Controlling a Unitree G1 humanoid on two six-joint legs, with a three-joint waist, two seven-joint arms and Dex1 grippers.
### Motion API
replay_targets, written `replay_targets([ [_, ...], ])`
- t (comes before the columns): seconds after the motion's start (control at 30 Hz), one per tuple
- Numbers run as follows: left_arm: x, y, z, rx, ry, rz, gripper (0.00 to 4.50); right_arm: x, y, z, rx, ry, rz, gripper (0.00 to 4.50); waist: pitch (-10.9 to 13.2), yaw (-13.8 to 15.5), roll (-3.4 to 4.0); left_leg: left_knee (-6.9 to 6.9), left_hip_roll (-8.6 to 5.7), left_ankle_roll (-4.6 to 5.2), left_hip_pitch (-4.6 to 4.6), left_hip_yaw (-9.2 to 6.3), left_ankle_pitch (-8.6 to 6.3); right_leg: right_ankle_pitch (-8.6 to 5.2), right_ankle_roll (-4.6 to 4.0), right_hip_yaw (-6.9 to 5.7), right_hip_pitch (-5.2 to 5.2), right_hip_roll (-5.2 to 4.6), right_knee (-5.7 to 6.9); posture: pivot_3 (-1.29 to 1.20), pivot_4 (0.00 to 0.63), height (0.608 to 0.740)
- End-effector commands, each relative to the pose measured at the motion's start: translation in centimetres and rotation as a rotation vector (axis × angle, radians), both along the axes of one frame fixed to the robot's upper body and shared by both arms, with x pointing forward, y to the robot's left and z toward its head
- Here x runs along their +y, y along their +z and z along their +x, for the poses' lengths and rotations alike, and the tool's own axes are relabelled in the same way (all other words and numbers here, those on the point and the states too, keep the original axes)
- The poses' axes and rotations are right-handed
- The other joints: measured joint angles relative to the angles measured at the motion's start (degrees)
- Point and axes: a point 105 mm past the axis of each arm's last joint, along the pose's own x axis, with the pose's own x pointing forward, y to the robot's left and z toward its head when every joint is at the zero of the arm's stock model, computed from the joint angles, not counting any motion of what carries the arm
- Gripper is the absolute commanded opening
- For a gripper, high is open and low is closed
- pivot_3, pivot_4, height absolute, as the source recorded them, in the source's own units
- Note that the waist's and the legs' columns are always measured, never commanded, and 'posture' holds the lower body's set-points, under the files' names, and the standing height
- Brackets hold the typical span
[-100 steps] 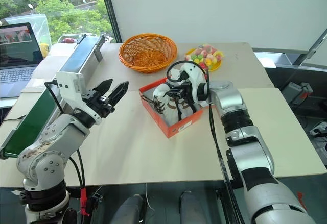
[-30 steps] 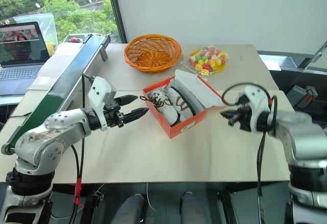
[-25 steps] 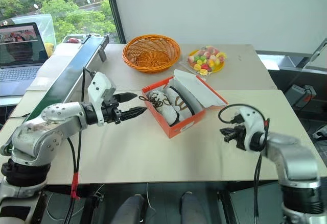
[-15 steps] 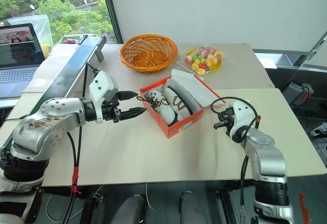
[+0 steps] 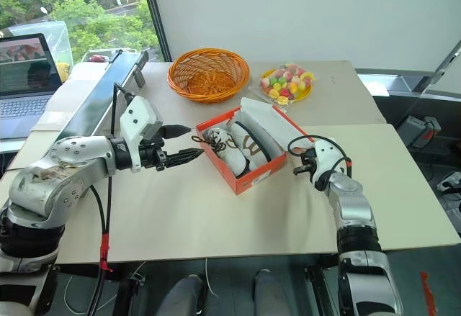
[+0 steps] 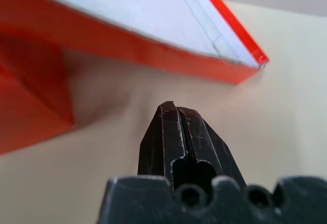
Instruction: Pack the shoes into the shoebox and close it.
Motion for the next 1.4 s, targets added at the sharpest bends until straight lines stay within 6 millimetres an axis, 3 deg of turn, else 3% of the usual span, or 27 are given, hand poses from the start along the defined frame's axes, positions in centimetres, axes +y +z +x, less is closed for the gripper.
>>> replay_targets([
  [0.03, 0.2, 1.3, -0.3, -0.057, 0.014, -0.003, 3.28, 0.7, 1.7, 1.7, -0.089, 0.03, 0.018, 0.04, 0.0, -0.1, 0.0, 0.0, 0.0, 0.0, 0.03, 0.0, 0.0, 0.0, 0.0, 0.0, 0.03, 0.0, 0.01, 0.0, 0.15, 0.74],
  [0.2, 0.2, 1.5, -0.4, -0.065, 0.024, -0.004, 3.28, 1.7, 1.8, 2.6, -0.14, 0.07, 0.019, 0.04, 0.0, -0.3, 0.0, -0.01, 0.0, 0.0, 0.01, 0.0, 0.0, 0.01, -0.01, 0.01, 0.02, 0.0, -0.02, 0.0, 0.15, 0.74],
  [0.33, 0.4, 1.5, -0.4, -0.068, 0.034, -0.004, 3.28, 2.3, 5.6, 2.6, -0.347, 0.097, 0.153, 0.04, 0.0, -0.6, 0.01, -0.02, 0.0, 0.0, -0.01, -0.01, 0.0, 0.01, -0.02, 0.02, -0.02, 0.0, -0.01, 0.0, 0.15, 0.74],
  [0.43, 0.2, 1.3, -0.5, -0.066, 0.032, -0.005, 3.28, 4.1, 8.4, 1.7, -0.465, 0.199, 0.302, 0.04, 0.0, -1.3, 0.01, -0.01, 0.0, 0.0, 0.02, -0.01, 0.0, 0.02, -0.01, 0.05, 0.0, 0.0, 0.02, 0.0, 0.15, 0.74],
  [0.63, 0.0, 1.4, -0.1, -0.069, 0.022, -0.008, 3.28, 7.5, 10.1, -0.2, -0.444, 0.408, 0.491, 0.04, 0.0, -1.1, 0.02, -0.02, 0.03, 0.0, 0.15, -0.01, 0.0, 0.02, -0.01, 0.08, 0.03, 0.05, 0.22, 0.0, 0.15, 0.74],
  [0.77, 0.0, 1.6, 0.0, -0.074, 0.02, -0.01, 3.28, 10.7, 9.0, -2.5, -0.304, 0.611, 0.454, 0.04, 0.0, -1.0, 0.03, 0.0, 0.02, 0.0, 0.16, -0.02, 0.0, 0.01, 0.0, 0.08, 0.02, 0.04, 0.33, 0.0, 0.15, 0.74],
  [0.9, 0.0, 1.6, 0.0, -0.076, 0.028, -0.02, 3.28, 12.2, 7.7, -3.4, -0.2, 0.694, 0.335, 0.04, 0.0, -0.9, 0.03, 0.01, 0.01, 0.0, 0.16, 0.0, 0.0, 0.0, 0.01, 0.09, -0.01, 0.04, 0.34, 0.0, 0.15, 0.74],
  [1.2, 0.5, 0.9, 0.3, -0.074, 0.097, -0.024, 3.28, 14.6, 9.4, 0.1, -0.219, 0.68, 0.163, 0.04, 0.0, -1.3, 0.03, 0.0, 0.02, 0.0, 0.22, 0.08, 0.0, 0.0, 0.01, 0.18, -0.05, 0.06, 0.37, 0.0, 0.15, 0.74],
  [1.3, 0.9, 0.5, 0.6, -0.078, 0.137, -0.015, 3.28, 16.1, 8.4, 0.9, -0.187, 0.703, 0.127, 0.04, 0.0, -1.1, 0.03, -0.02, 0.04, 0.0, 0.21, 0.07, 0.0, 0.0, 0.0, 0.18, -0.05, 0.09, 0.37, 0.0, 0.15, 0.74],
  [1.4, 1.3, 0.3, 0.8, -0.082, 0.174, -0.012, 3.28, 17.5, 6.3, 1.1, -0.118, 0.734, 0.1, 0.04, 0.0, -1.0, 0.03, -0.01, 0.02, 0.0, 0.17, 0.07, 0.0, 0.0, -0.01, 0.18, -0.05, 0.06, 0.35, 0.0, 0.15, 0.74],
])
